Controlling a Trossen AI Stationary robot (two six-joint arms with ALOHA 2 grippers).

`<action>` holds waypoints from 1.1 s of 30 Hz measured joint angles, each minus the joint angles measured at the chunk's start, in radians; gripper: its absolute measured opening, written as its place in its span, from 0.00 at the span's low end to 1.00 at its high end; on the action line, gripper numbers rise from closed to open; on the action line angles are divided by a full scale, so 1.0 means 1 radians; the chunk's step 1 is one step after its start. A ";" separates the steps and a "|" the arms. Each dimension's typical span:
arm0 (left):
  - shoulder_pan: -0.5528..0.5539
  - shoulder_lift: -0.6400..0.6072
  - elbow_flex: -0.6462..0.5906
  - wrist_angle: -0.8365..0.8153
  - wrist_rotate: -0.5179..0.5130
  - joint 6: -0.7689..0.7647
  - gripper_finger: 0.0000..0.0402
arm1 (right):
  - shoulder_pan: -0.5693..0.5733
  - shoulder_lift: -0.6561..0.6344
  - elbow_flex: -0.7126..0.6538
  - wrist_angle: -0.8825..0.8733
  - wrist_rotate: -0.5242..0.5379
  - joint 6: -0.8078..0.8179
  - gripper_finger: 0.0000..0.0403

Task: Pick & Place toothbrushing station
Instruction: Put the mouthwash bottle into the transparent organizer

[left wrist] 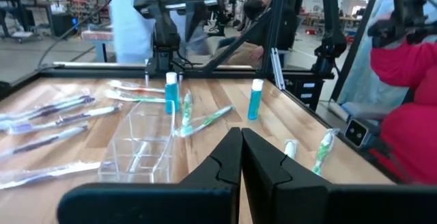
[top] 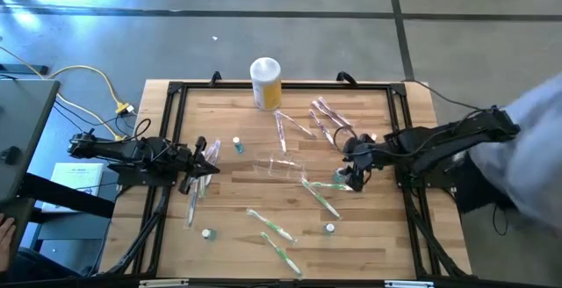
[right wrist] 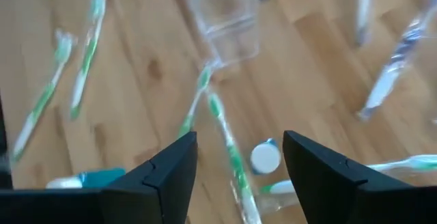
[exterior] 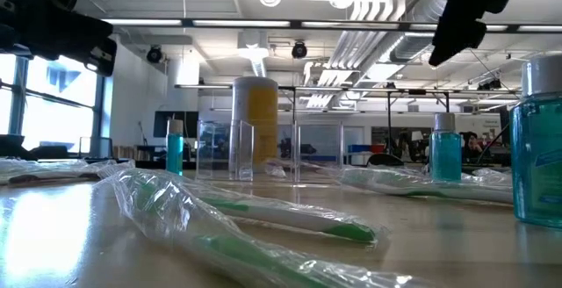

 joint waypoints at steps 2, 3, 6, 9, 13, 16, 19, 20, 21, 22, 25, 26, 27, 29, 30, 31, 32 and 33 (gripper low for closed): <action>0.000 0.000 0.000 0.000 0.000 -0.019 0.01 | -0.010 0.012 0.000 0.001 -0.007 -0.008 0.51; 0.000 0.000 0.000 0.000 0.000 -0.020 0.01 | -0.013 0.018 0.000 -0.002 -0.006 -0.008 0.51; 0.000 0.000 0.000 0.000 0.000 -0.008 0.01 | -0.012 0.040 0.000 -0.006 -0.014 -0.008 0.50; 0.000 0.000 0.000 0.000 0.000 -0.005 0.01 | -0.011 0.063 0.000 -0.006 -0.016 -0.011 0.50; 0.000 0.000 0.000 0.000 0.000 -0.017 0.01 | -0.011 0.108 0.000 -0.006 -0.022 0.002 0.50; 0.000 0.000 0.000 0.000 0.000 -0.032 0.01 | -0.011 0.150 0.000 -0.006 -0.019 0.001 0.50; 0.000 0.000 0.000 0.000 0.000 -0.039 0.01 | -0.014 0.195 0.000 -0.007 0.012 0.000 0.50; 0.000 0.000 0.000 0.000 0.000 -0.039 0.01 | -0.018 0.210 0.000 -0.007 0.020 0.000 0.50; 0.000 0.000 0.000 0.000 0.000 -0.039 0.01 | -0.024 0.221 0.000 -0.008 0.026 0.000 0.50; 0.000 0.000 0.000 0.000 0.000 -0.039 0.01 | -0.031 0.231 0.000 -0.009 0.028 0.000 0.50; 0.000 0.000 0.000 0.000 0.000 -0.038 0.01 | -0.051 0.262 0.000 -0.011 0.028 0.014 0.50; 0.000 0.000 0.000 0.000 0.000 -0.036 0.01 | -0.058 0.270 0.000 -0.015 0.028 0.025 0.50; 0.000 0.000 0.000 0.000 0.000 -0.032 0.01 | -0.064 0.278 0.000 -0.019 0.027 0.034 0.50; 0.000 0.000 0.000 0.000 0.000 -0.024 0.01 | -0.075 0.285 0.000 -0.030 0.027 0.049 0.50; 0.000 0.000 0.000 0.000 0.000 -0.018 0.01 | -0.078 0.286 0.000 -0.038 0.026 0.053 0.50; 0.000 0.000 0.000 0.000 0.000 -0.015 0.01 | -0.082 0.289 0.000 -0.042 0.027 0.056 0.50; 0.000 0.000 0.000 0.000 0.000 -0.014 0.01 | -0.083 0.290 0.000 -0.043 0.023 0.057 0.50; 0.000 0.000 0.000 0.000 0.000 -0.012 0.01 | -0.083 0.291 0.000 -0.043 0.015 0.057 0.50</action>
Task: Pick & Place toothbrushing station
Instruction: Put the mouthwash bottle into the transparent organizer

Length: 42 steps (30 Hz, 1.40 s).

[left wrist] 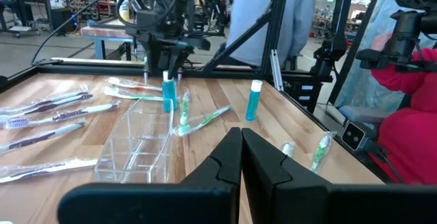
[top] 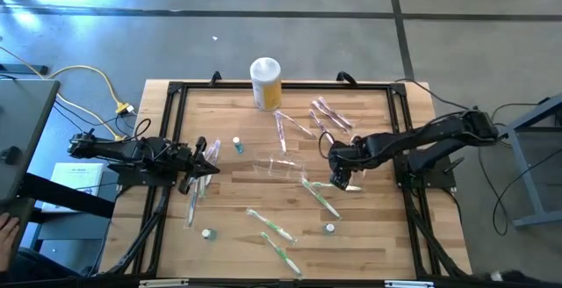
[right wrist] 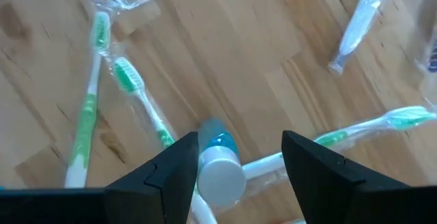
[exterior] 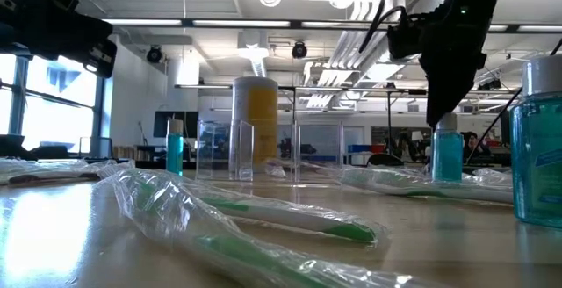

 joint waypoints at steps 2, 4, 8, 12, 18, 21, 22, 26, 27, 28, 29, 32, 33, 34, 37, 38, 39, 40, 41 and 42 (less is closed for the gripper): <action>0.000 0.000 0.000 0.000 0.000 0.000 0.01 | 0.000 0.000 0.000 0.001 -0.036 0.001 0.50; 0.000 0.000 0.000 0.000 0.000 0.000 0.01 | 0.001 0.000 0.000 0.005 -0.065 0.006 0.50; 0.000 0.000 0.000 0.000 0.000 0.000 0.01 | 0.010 0.000 0.000 0.007 -0.078 0.041 0.50; 0.000 0.000 0.000 0.000 0.000 0.000 0.01 | 0.019 0.000 0.000 0.015 -0.043 0.042 0.50; 0.000 0.000 0.000 0.000 0.000 0.000 0.01 | 0.022 0.027 0.000 0.023 -0.037 0.044 0.50; 0.000 0.000 0.000 0.000 0.000 0.000 0.01 | 0.022 0.056 0.000 0.026 -0.043 0.043 0.50; 0.000 0.000 0.000 0.000 0.000 0.000 0.01 | 0.022 0.068 0.000 0.028 -0.043 0.043 0.50; 0.000 0.000 0.000 0.000 0.000 0.000 0.01 | 0.022 0.108 0.000 0.031 -0.042 0.042 0.50; 0.000 0.000 0.000 0.000 0.000 0.000 0.01 | 0.022 0.116 0.000 0.031 -0.041 0.042 0.50; 0.000 0.000 0.000 0.000 0.000 0.000 0.01 | 0.022 0.123 0.000 0.031 -0.041 0.042 0.50; 0.000 0.000 0.000 0.000 0.000 0.000 0.01 | 0.022 0.131 0.000 0.031 -0.041 0.042 0.50; 0.000 0.000 0.000 0.000 0.000 0.000 0.01 | 0.022 0.140 0.000 0.025 -0.042 0.041 0.50; 0.000 0.000 0.000 0.000 0.000 0.000 0.01 | 0.022 0.140 0.000 0.025 -0.041 0.041 0.50; 0.000 0.000 0.000 -0.001 0.000 0.000 0.01 | 0.022 0.140 0.000 0.026 -0.040 0.041 0.50; 0.000 0.000 0.000 -0.001 0.000 0.000 0.01 | 0.022 0.140 0.000 0.024 -0.037 0.041 0.47; 0.000 0.000 0.000 -0.001 0.000 0.000 0.01 | 0.022 0.140 0.000 0.022 -0.038 0.041 0.45; 0.000 0.000 0.000 -0.001 0.000 0.000 0.01 | 0.022 0.140 0.000 0.018 -0.039 0.041 0.43; 0.000 0.000 0.000 -0.001 0.000 0.000 0.01 | 0.022 0.140 0.000 0.013 -0.039 0.041 0.41; 0.000 0.000 0.000 -0.001 0.000 0.000 0.01 | 0.022 0.140 0.000 0.010 -0.040 0.041 0.38; 0.000 0.000 0.000 -0.001 0.000 0.000 0.01 | 0.022 0.140 0.000 0.010 -0.040 0.041 0.36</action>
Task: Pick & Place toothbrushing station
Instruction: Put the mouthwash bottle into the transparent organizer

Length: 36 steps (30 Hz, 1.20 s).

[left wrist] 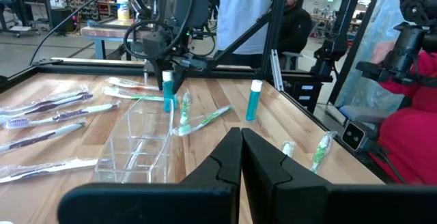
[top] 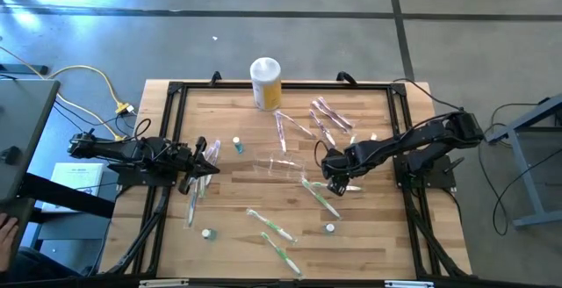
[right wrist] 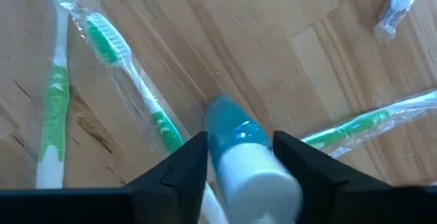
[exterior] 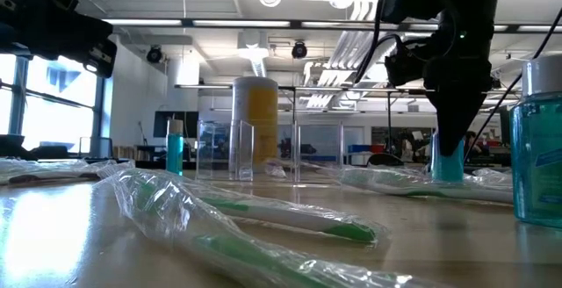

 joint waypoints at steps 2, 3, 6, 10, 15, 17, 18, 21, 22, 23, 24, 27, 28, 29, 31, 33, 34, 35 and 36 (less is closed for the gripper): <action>0.000 0.000 0.000 0.000 0.000 0.000 0.01 | 0.000 0.000 0.000 0.000 0.000 -0.007 0.30; 0.000 0.000 0.000 0.000 0.000 0.000 0.01 | 0.000 0.000 0.000 0.000 0.000 -0.019 0.27; 0.000 0.000 0.000 0.000 0.000 0.000 0.01 | 0.000 0.000 0.000 0.000 0.000 -0.044 0.20; 0.000 0.000 0.000 0.000 0.000 0.000 0.01 | 0.000 -0.001 0.000 0.000 0.001 -0.054 0.20; 0.000 0.000 0.000 0.000 0.000 0.000 0.01 | 0.000 -0.002 0.000 -0.002 0.005 -0.072 0.21; 0.000 0.000 0.000 0.000 0.000 0.000 0.01 | 0.001 -0.010 0.000 -0.007 0.005 -0.078 0.21; 0.000 0.000 0.000 0.000 0.000 0.000 0.01 | 0.004 -0.016 0.000 -0.009 0.006 -0.079 0.21; 0.000 0.000 0.000 0.000 0.000 0.000 0.01 | 0.015 -0.038 0.008 -0.034 0.012 -0.095 0.20; 0.000 0.000 0.000 0.000 0.000 0.000 0.01 | 0.020 -0.043 0.019 -0.053 0.012 -0.098 0.20; 0.000 0.000 0.000 0.000 0.000 0.000 0.01 | 0.023 -0.046 0.037 -0.077 0.012 -0.099 0.20; 0.000 0.000 0.000 0.000 0.000 0.000 0.01 | 0.028 -0.047 0.060 -0.098 0.020 -0.104 0.20; 0.000 0.000 0.000 0.000 0.000 0.000 0.01 | 0.046 -0.047 0.143 -0.153 0.074 -0.143 0.20; 0.000 0.000 0.000 0.000 0.000 0.000 0.01 | 0.051 -0.047 0.175 -0.165 0.082 -0.162 0.20; 0.000 0.000 0.000 0.000 0.000 0.000 0.01 | 0.054 -0.047 0.204 -0.166 0.086 -0.183 0.20; 0.000 0.000 0.000 0.000 0.000 0.000 0.01 | 0.059 -0.047 0.268 -0.163 0.089 -0.228 0.20; 0.000 0.000 0.000 0.000 0.000 0.000 0.01 | 0.066 -0.047 0.331 -0.163 0.110 -0.281 0.20; 0.000 0.000 0.000 0.000 0.000 0.000 0.01 | 0.066 -0.047 0.360 -0.153 0.121 -0.319 0.20; 0.000 0.000 0.000 0.000 0.000 0.000 0.01 | 0.065 -0.047 0.383 -0.127 0.131 -0.370 0.20; 0.000 0.000 0.000 0.000 0.000 0.000 0.01 | 0.059 -0.047 0.399 -0.085 0.138 -0.424 0.20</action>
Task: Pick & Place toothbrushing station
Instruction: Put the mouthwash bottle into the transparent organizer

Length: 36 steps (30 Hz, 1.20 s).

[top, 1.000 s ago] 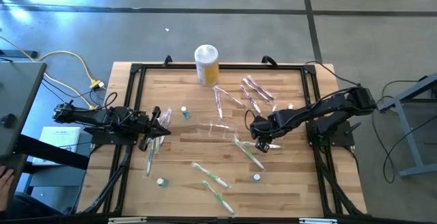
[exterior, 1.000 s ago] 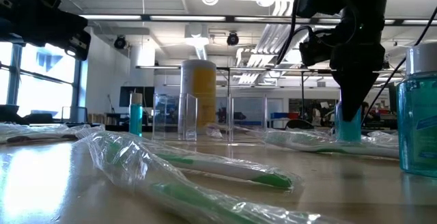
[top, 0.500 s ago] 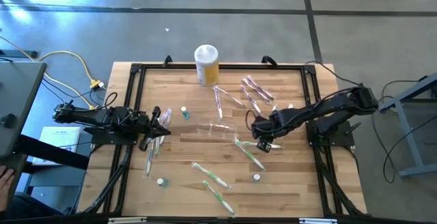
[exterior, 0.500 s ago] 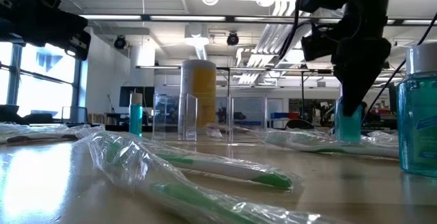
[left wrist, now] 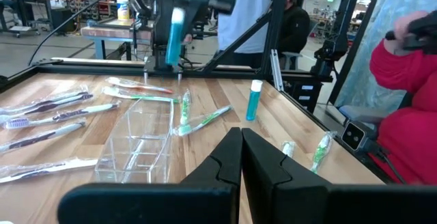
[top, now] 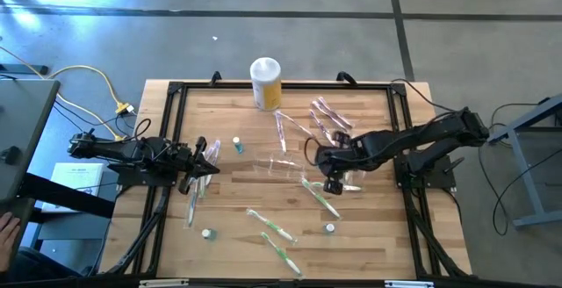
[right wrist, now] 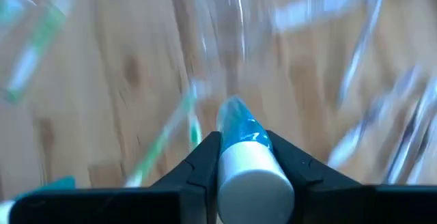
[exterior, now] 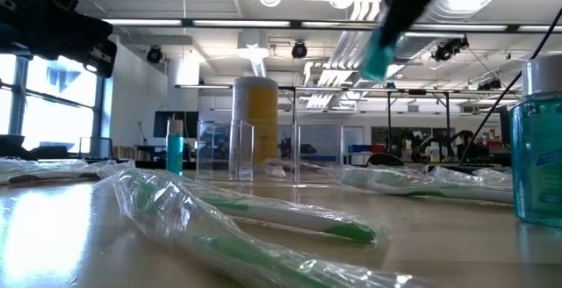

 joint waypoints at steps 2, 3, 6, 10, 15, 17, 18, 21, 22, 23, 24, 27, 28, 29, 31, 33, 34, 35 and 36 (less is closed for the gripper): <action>0.000 0.000 0.000 0.000 0.000 0.003 0.01 | -0.020 0.008 0.025 0.098 -0.019 -0.079 0.20; 0.000 0.000 0.000 0.000 0.000 0.005 0.01 | -0.032 0.013 0.034 0.134 -0.037 -0.108 0.20; 0.000 0.000 0.000 0.000 0.000 0.007 0.01 | -0.059 0.040 0.052 0.203 -0.077 -0.173 0.20; 0.000 0.000 0.000 -0.001 0.000 0.008 0.01 | -0.090 0.094 0.063 0.263 -0.087 -0.229 0.20; 0.000 0.000 0.000 -0.003 0.000 0.008 0.01 | -0.120 0.205 0.090 0.293 -0.084 -0.292 0.20; 0.000 0.000 0.000 -0.004 -0.001 0.008 0.01 | -0.130 0.252 0.106 0.322 -0.075 -0.311 0.20; 0.000 0.000 0.000 -0.004 -0.001 0.008 0.01 | -0.134 0.275 0.116 0.338 -0.067 -0.317 0.20; 0.000 0.000 0.000 -0.005 -0.001 0.008 0.01 | -0.140 0.334 0.150 0.344 -0.062 -0.344 0.20; 0.000 0.000 0.000 -0.005 -0.001 0.008 0.01 | -0.140 0.350 0.162 0.332 -0.061 -0.347 0.20; 0.000 0.000 0.000 -0.005 -0.001 0.008 0.01 | -0.140 0.364 0.175 0.321 -0.060 -0.348 0.20; 0.000 0.000 0.000 -0.005 -0.001 0.008 0.01 | -0.140 0.373 0.185 0.307 -0.059 -0.346 0.20; 0.000 0.000 0.000 -0.005 -0.001 0.008 0.01 | -0.140 0.388 0.201 0.275 -0.056 -0.331 0.20; 0.000 0.000 0.000 -0.006 -0.001 0.007 0.01 | -0.140 0.388 0.201 0.263 -0.058 -0.327 0.20; 0.000 0.000 0.000 -0.006 -0.001 0.008 0.01 | -0.140 0.388 0.201 0.250 -0.058 -0.320 0.20; 0.000 0.000 0.000 -0.006 -0.001 0.008 0.01 | -0.140 0.388 0.201 0.240 -0.059 -0.302 0.20; 0.000 0.000 0.000 -0.006 -0.001 0.008 0.01 | -0.140 0.388 0.201 0.227 -0.060 -0.285 0.20; 0.000 0.000 0.000 -0.006 -0.001 0.008 0.01 | -0.139 0.388 0.201 0.225 -0.060 -0.278 0.20; 0.000 0.000 0.000 -0.007 -0.001 0.008 0.01 | -0.138 0.388 0.201 0.220 -0.064 -0.274 0.21; 0.000 0.000 0.000 -0.007 -0.001 0.008 0.01 | -0.137 0.388 0.201 0.208 -0.067 -0.273 0.21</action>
